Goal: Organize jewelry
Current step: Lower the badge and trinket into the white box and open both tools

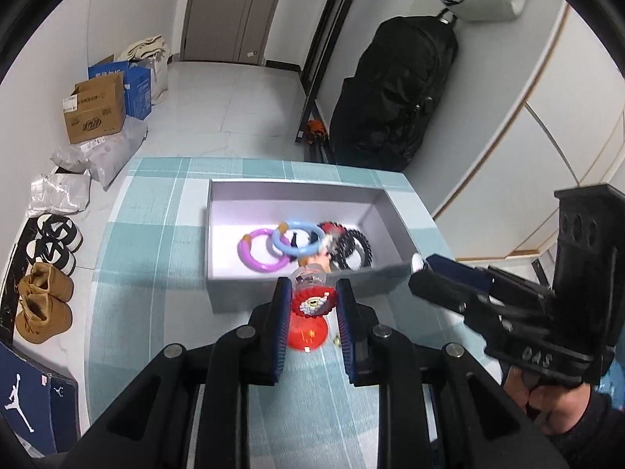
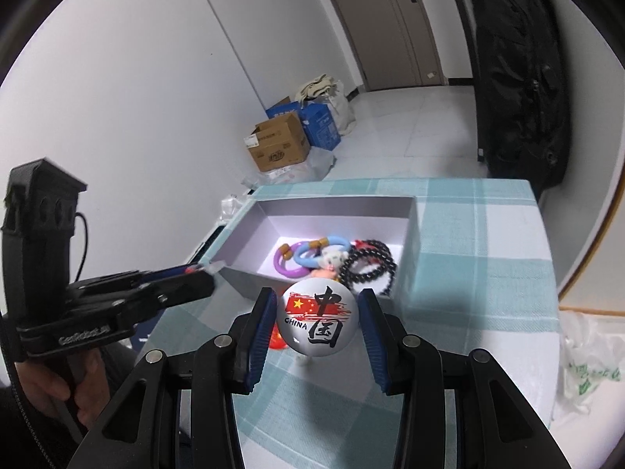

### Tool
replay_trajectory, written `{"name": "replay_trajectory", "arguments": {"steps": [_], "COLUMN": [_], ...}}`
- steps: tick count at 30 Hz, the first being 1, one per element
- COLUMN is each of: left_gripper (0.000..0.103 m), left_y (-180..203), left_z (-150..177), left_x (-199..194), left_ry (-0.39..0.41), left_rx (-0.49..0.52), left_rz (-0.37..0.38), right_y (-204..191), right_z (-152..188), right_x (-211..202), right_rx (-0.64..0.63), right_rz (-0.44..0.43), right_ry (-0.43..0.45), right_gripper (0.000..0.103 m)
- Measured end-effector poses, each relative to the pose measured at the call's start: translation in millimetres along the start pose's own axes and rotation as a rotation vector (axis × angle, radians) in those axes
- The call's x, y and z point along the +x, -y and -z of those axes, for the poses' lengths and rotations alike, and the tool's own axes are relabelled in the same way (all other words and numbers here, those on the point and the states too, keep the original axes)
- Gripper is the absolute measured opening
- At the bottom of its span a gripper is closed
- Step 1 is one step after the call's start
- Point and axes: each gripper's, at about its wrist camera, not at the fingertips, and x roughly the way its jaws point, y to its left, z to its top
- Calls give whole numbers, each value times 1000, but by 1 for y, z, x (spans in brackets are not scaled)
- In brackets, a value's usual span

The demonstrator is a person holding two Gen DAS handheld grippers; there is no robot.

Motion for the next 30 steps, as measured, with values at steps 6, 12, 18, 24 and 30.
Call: {"name": "replay_trajectory", "arguments": {"steps": [6,12,18,24,30], "left_gripper": [18,18,18,18,18], "left_y": [-12,-22,-27,-29,-30], "left_z": [-13,-21,-28,-33,-33], "left_x": [13,23,39,44,53], "left_ry": [-4,-25,-63,-65,-89], "left_rx": [-38,-74,-117,-148,-159], "left_rz": [15,31,45,65,65], "right_y": [0,9,16,21,24], "right_z": [-17,-28,-33,-34,-34], "right_x": [15,29,42,53,56], "right_rx": [10,40,72,78,90], "right_rz": [-38,-68,-89,-95,-106], "right_ry": [20,21,8,-19,-36], "right_gripper": [42,42,42,42,42]}}
